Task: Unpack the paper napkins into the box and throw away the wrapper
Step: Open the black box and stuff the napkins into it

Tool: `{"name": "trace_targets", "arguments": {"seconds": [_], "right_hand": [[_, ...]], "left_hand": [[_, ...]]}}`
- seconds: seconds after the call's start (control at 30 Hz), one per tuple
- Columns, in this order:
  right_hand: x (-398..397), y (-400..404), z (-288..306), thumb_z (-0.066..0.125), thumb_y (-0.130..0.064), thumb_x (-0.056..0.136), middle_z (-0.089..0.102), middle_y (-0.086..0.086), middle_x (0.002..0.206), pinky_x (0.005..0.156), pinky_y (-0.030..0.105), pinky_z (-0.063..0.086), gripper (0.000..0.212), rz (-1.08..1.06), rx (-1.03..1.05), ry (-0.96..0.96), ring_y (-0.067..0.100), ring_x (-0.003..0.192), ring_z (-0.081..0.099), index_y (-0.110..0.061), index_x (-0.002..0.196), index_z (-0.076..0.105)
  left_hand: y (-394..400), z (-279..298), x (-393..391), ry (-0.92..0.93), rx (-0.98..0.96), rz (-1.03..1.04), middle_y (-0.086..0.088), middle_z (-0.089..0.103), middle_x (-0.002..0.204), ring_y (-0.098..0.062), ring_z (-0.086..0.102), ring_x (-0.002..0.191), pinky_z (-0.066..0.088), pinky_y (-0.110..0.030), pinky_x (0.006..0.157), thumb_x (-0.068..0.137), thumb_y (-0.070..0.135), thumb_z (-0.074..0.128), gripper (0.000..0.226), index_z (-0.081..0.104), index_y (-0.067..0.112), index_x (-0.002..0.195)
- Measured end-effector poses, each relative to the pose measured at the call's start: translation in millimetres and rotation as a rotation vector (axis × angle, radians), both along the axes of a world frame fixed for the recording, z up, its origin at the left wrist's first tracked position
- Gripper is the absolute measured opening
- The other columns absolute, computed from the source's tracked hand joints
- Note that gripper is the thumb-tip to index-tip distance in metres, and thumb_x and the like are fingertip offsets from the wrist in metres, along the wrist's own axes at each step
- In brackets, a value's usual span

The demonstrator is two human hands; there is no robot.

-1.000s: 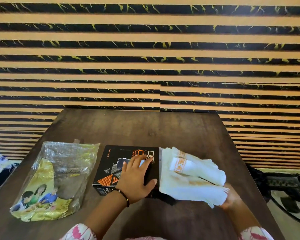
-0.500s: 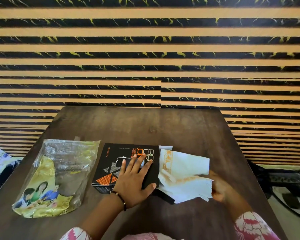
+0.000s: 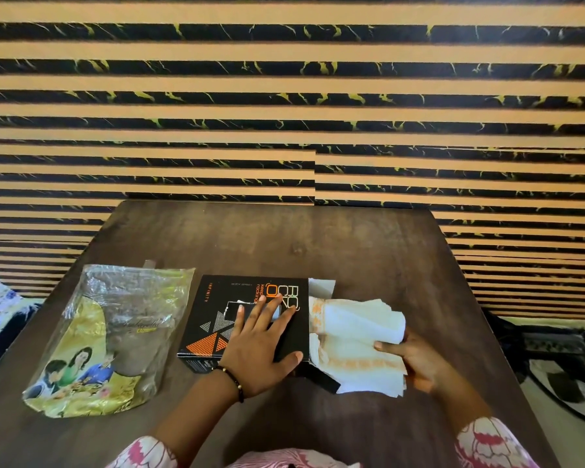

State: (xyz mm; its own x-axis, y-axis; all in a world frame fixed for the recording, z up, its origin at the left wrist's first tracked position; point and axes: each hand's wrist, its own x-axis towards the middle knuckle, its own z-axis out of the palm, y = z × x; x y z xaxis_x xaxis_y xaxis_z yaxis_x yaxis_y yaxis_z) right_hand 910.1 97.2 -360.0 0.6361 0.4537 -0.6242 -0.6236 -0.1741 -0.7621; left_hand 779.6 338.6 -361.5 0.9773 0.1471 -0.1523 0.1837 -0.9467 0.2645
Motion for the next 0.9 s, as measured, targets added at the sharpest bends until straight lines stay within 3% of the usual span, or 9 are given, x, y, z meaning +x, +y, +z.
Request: {"name": "trace_targets", "arguments": {"seconds": [0.1, 0.17, 0.33, 0.43, 0.53, 0.6, 0.67, 0.73, 0.9], "right_hand": [[-3, 1, 0, 0.044, 0.001, 0.093, 0.064, 0.018, 0.102, 0.051, 0.019, 0.054, 0.017, 0.012, 0.027, 0.045, 0.014, 0.065, 0.070, -0.001, 0.097, 0.060], [-4, 2, -1, 0.035, -0.003, 0.097, 0.061, 0.010, 0.091, 0.045, 0.014, 0.051, 0.028, 0.001, 0.036, 0.060, 0.015, 0.062, 0.065, -0.006, 0.080, 0.058], [2, 4, 0, 0.066, -0.023, 0.081, 0.073, 0.010, 0.080, 0.046, 0.018, 0.052, 0.022, 0.086, 0.053, 0.024, 0.012, 0.055, 0.069, -0.002, 0.080, 0.069], [7, 4, -6, 0.044, -0.015, 0.096, 0.073, 0.009, 0.094, 0.055, 0.025, 0.057, 0.023, 0.099, 0.032, 0.004, 0.017, 0.070, 0.071, -0.008, 0.103, 0.064], [12, 5, -8, 0.048, -0.005, 0.093, 0.076, 0.008, 0.085, 0.061, 0.031, 0.060, 0.024, 0.121, 0.030, 0.001, 0.020, 0.073, 0.072, -0.007, 0.114, 0.060], [16, 4, -7, 0.067, -0.005, 0.079, 0.074, 0.009, 0.089, 0.064, 0.034, 0.059, 0.039, 0.151, 0.048, 0.034, 0.023, 0.079, 0.071, -0.011, 0.116, 0.057], [19, 0, -11, 0.091, -0.022, 0.047, 0.071, 0.011, 0.099, 0.069, 0.037, 0.058, 0.076, 0.186, 0.058, 0.071, 0.027, 0.091, 0.067, -0.020, 0.115, 0.056], [21, 1, -17, 0.094, -0.038, 0.029, 0.068, 0.013, 0.109, 0.073, 0.039, 0.057, 0.100, 0.176, 0.042, 0.070, 0.030, 0.101, 0.064, -0.024, 0.120, 0.053], [22, 18, -19, 0.060, -0.061, 0.074, 0.071, 0.014, 0.107, 0.077, 0.038, 0.053, 0.054, 0.044, -0.129, 0.035, 0.030, 0.099, 0.067, -0.019, 0.109, 0.063]], "left_hand": [[0, 1, 1, 0.012, -0.002, 0.001, 0.007, -0.011, 0.157, -0.016, -0.019, 0.142, -0.015, -0.044, 0.111, 0.066, 0.073, 0.011, 0.089, 0.000, 0.036, 0.145], [-1, 2, 1, 0.013, -0.010, 0.006, 0.007, -0.010, 0.157, -0.018, -0.017, 0.143, -0.016, -0.044, 0.111, 0.064, 0.073, 0.012, 0.091, 0.000, 0.035, 0.146], [-2, 3, -2, -0.010, -0.007, 0.009, 0.007, -0.007, 0.157, -0.019, -0.015, 0.144, -0.017, -0.044, 0.110, 0.064, 0.072, 0.012, 0.091, 0.003, 0.033, 0.146], [-3, 4, -3, -0.006, -0.010, 0.011, 0.008, -0.008, 0.157, -0.018, -0.015, 0.144, -0.016, -0.044, 0.111, 0.063, 0.072, 0.011, 0.091, 0.003, 0.034, 0.146], [-3, 5, -3, 0.005, -0.014, 0.008, 0.009, -0.009, 0.157, -0.018, -0.015, 0.144, -0.014, -0.046, 0.113, 0.062, 0.072, 0.011, 0.092, 0.003, 0.035, 0.146], [-2, 5, -3, -0.001, -0.017, 0.010, 0.009, -0.009, 0.157, -0.017, -0.015, 0.144, -0.014, -0.045, 0.113, 0.062, 0.071, 0.012, 0.091, 0.004, 0.035, 0.145], [-3, 4, -4, -0.018, -0.017, 0.010, 0.009, -0.007, 0.157, -0.017, -0.015, 0.144, -0.016, -0.043, 0.112, 0.063, 0.071, 0.014, 0.090, 0.006, 0.035, 0.145], [-3, 3, -4, -0.027, -0.014, 0.009, 0.009, -0.006, 0.157, -0.016, -0.015, 0.144, -0.017, -0.042, 0.111, 0.064, 0.070, 0.015, 0.089, 0.006, 0.035, 0.146], [-3, 4, -4, -0.017, -0.007, 0.007, 0.008, -0.007, 0.157, -0.017, -0.016, 0.143, -0.017, -0.042, 0.111, 0.064, 0.070, 0.013, 0.090, 0.005, 0.035, 0.146]]}}
